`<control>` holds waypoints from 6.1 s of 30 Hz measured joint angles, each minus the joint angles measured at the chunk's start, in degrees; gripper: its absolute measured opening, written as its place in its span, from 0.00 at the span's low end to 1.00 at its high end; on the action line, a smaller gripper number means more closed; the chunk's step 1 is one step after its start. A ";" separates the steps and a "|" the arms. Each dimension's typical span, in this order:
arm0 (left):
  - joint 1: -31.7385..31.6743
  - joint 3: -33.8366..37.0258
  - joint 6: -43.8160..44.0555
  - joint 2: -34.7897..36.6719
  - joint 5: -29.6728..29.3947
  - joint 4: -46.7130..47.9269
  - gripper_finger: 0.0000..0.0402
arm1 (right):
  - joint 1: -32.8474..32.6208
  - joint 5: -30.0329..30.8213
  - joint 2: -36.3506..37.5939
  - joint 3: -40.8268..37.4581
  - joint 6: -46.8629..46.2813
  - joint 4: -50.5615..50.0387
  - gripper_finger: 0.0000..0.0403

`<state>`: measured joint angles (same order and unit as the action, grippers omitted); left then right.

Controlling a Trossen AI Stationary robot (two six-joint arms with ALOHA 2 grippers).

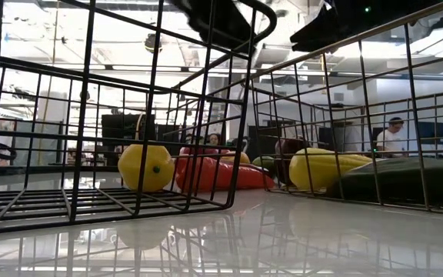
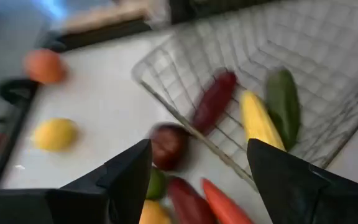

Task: Sort produce into baskets
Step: Put the top yellow lemon into the black wire basket, then put the white garlic into the gold wire basket

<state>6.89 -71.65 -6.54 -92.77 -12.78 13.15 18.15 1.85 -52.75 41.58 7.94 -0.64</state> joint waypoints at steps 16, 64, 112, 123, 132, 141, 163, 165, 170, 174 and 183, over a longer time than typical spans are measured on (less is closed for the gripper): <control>-5.06 37.09 -7.71 32.53 -16.30 -50.03 0.63 | -3.80 4.48 -11.44 0.00 -7.95 3.45 0.79; -24.55 42.20 3.17 38.84 -1.97 -40.48 0.63 | 19.66 -2.16 -47.61 10.34 -7.91 -8.32 0.79; -24.12 42.11 7.38 48.45 11.62 -31.31 0.63 | -21.44 -14.16 -37.77 16.27 -4.91 13.96 0.66; -24.06 42.11 9.39 51.89 11.01 -29.25 0.63 | -26.45 -17.09 -53.82 31.90 -4.28 13.10 0.66; -24.03 42.11 9.39 52.06 10.89 -27.33 0.63 | -26.40 -19.73 -62.80 40.93 -2.03 8.15 0.71; -24.03 42.11 9.60 52.06 10.87 -26.47 0.63 | -26.29 -16.14 -62.72 47.97 -0.58 -7.71 0.94; -24.03 42.14 10.59 52.06 10.46 -24.00 0.63 | 1.42 -1.54 -46.18 21.59 -6.10 -2.97 0.92; -24.03 42.14 10.49 52.06 10.23 -24.00 0.63 | 2.95 -1.23 -48.03 20.40 -7.54 0.84 0.92; -24.06 42.16 10.44 51.69 8.98 -24.01 0.63 | 4.12 -1.16 -52.58 20.04 -5.86 3.48 0.92; -24.02 42.18 9.96 51.04 8.93 -24.03 0.63 | 4.13 -1.62 -55.34 19.96 -2.84 3.08 0.92; -24.01 42.18 9.20 50.77 8.88 -24.20 0.63 | 4.19 -2.00 -57.69 19.96 -0.77 4.46 0.92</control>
<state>-17.12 -29.47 2.66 -42.00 -3.90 -11.05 22.34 -0.15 -110.44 61.54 7.17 3.82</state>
